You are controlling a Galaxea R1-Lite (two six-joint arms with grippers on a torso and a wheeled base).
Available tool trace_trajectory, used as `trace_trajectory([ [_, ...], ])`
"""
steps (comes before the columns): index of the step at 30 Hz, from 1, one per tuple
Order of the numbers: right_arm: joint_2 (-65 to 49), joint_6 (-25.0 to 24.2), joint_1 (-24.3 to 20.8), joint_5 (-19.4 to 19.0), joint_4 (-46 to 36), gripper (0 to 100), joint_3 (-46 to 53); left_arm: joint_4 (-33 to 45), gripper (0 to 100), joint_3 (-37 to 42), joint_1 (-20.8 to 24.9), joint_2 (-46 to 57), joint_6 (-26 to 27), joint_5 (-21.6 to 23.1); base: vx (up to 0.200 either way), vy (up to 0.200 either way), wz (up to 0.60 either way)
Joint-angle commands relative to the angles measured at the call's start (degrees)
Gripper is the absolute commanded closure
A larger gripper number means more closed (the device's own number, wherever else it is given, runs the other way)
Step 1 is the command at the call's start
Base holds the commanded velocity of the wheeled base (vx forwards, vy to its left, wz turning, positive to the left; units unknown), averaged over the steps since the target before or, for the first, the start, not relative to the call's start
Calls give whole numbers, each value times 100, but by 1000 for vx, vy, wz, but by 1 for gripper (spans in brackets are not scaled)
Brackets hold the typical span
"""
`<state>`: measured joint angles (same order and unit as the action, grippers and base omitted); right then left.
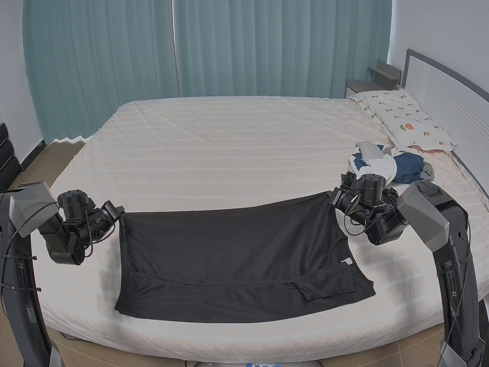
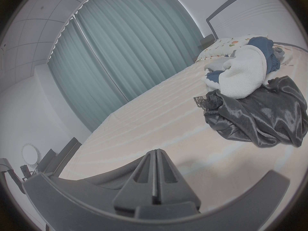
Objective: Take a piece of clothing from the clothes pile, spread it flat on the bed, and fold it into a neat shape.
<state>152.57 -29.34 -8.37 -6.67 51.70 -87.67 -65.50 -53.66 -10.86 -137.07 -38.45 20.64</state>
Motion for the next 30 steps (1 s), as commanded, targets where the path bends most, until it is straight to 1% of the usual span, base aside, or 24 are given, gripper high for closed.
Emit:
trace_trajectory([
  [1,-113,-1,20,-10,16,100,172,-7,100,49,-4,-13,22,10,0,0,0],
  [6,-482,-1,29,-107,86,100,769,-130,100,146,-21,31,39,37,0,0,0],
  [10,-693,-1,38,-335,156,100,1121,-297,100,313,-30,58,66,63,0,0,0],
  [15,-869,8,46,-370,200,100,1350,-341,100,532,-30,66,426,142,0,0,0],
  [19,-1001,34,38,-432,209,100,1604,-341,100,647,-30,84,602,186,0,0,0],
  [21,-1089,69,46,-528,209,100,1815,-437,100,726,-30,84,707,186,0,0,0],
  [27,-1247,87,82,-634,226,100,2167,-780,100,963,-39,93,716,195,0,0,0],
  [30,-1317,87,82,-652,429,100,2404,-894,100,1104,-39,128,716,195,0,0,0],
])
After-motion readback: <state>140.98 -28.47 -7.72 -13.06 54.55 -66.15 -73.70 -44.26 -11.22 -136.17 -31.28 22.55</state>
